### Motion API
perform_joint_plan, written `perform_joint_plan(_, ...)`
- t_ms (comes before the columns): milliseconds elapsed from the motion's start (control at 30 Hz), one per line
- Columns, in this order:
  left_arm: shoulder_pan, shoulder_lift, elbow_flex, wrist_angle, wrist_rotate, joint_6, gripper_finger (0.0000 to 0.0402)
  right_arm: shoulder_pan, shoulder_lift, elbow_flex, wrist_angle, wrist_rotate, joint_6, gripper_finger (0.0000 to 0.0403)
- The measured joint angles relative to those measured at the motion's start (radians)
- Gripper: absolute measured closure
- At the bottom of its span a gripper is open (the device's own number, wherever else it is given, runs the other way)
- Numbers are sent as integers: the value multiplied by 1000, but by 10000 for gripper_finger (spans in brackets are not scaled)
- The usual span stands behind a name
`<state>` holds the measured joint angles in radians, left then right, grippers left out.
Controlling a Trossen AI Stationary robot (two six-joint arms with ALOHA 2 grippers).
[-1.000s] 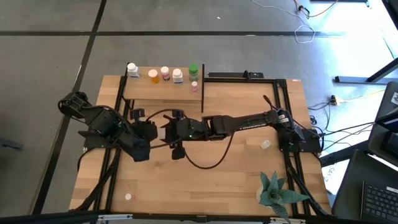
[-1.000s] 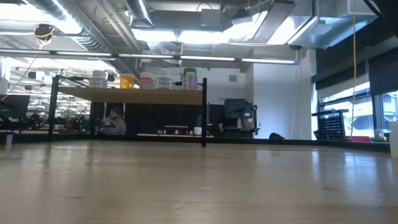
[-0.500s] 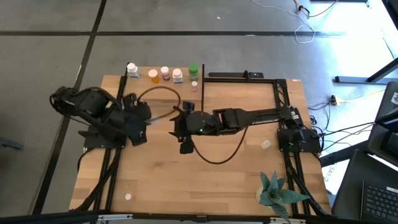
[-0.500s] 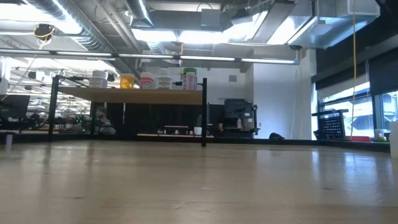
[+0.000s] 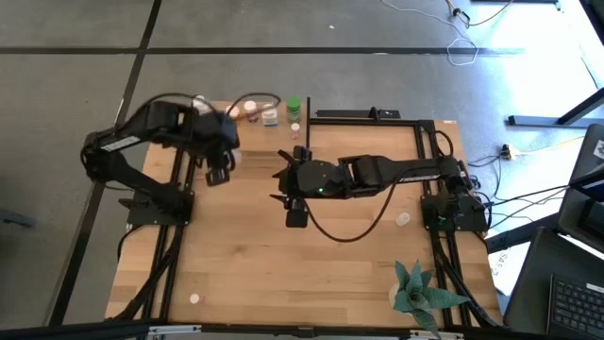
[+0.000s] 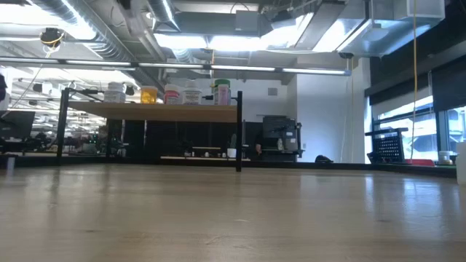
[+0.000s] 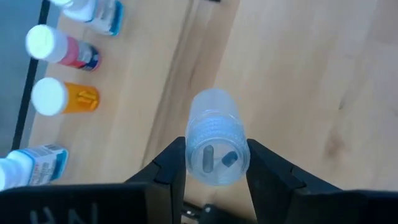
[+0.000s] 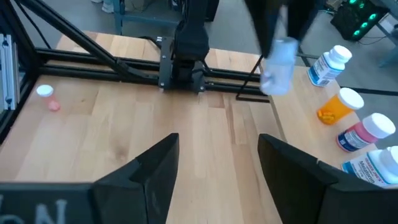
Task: Pick and place medicine bottles onto shelf by color
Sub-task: Put the bottom transparent pill bottle on the shelf
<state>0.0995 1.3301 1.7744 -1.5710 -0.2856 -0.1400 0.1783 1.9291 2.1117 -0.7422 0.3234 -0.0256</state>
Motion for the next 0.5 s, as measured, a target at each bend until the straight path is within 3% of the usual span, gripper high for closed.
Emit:
perform_joint_plan(167, 158, 22, -1, 3, 91, 115, 283, 0, -25, -1, -8, -2, 25, 182)
perform_joint_plan(500, 386, 31, -147, -1, 75, 119, 283, 0, -32, 0, -10, -2, 51, 182)
